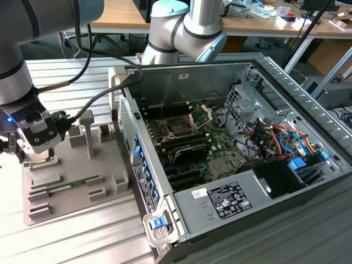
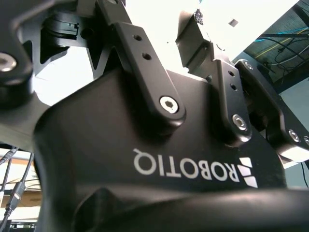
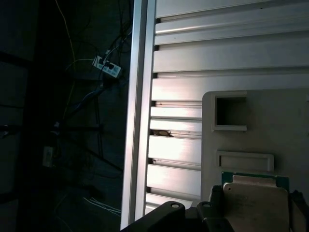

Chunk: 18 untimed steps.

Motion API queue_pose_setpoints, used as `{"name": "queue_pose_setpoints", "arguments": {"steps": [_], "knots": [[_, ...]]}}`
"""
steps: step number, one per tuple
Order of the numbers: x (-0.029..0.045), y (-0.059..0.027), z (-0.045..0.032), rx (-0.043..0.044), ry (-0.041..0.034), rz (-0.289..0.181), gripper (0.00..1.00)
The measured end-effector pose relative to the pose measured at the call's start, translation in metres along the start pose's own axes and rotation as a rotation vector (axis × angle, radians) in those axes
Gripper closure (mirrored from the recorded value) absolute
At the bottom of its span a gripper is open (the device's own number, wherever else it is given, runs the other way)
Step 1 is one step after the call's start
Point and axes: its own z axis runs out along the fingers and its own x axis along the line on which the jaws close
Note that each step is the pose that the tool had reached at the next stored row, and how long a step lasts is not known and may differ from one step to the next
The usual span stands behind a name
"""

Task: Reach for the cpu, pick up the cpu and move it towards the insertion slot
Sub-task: 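Pick up the cpu and move it towards the insertion slot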

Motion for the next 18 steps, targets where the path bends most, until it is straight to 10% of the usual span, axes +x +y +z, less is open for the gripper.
{"name": "queue_pose_setpoints", "arguments": {"steps": [18], "knots": [[-0.0003, 0.0004, -0.0088, 0.0000, 0.0001, 0.000, 0.45]]}}
